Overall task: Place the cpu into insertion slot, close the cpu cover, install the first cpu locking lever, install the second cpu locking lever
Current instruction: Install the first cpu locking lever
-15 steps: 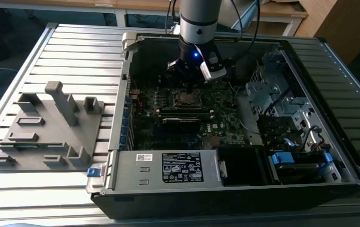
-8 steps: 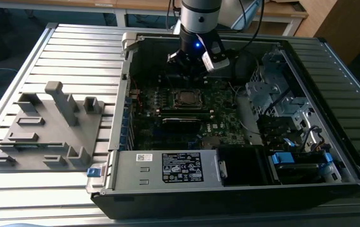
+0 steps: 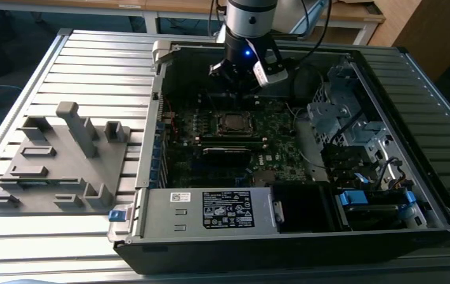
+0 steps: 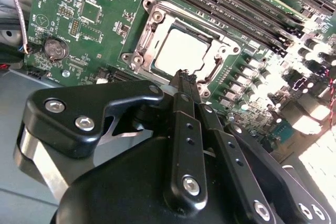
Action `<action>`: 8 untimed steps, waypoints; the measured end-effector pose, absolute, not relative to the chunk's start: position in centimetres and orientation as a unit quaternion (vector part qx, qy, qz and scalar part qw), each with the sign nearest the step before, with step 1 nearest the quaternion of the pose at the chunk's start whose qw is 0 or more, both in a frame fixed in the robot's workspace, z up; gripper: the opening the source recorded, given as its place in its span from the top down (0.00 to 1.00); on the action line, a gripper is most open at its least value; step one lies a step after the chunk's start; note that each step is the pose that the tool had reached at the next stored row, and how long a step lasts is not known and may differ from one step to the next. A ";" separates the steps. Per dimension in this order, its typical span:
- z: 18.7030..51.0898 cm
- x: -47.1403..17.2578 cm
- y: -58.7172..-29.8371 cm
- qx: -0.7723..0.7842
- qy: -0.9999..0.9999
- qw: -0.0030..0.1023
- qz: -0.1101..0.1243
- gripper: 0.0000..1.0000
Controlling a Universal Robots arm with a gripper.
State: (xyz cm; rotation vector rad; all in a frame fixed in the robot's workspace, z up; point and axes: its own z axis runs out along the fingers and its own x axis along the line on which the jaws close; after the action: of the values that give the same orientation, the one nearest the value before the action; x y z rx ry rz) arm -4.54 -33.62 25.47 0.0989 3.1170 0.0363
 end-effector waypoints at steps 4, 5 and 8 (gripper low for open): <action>25.8 -4.5 -33.6 0.032 0.999 0.011 0.012 0.89; 25.9 -4.5 -33.6 0.032 0.999 0.011 0.012 0.89; 26.1 -4.5 -33.6 0.032 0.999 0.011 0.012 0.89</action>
State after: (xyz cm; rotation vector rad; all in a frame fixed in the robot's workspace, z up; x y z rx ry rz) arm -4.54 -33.61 26.12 0.0990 3.1170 0.0363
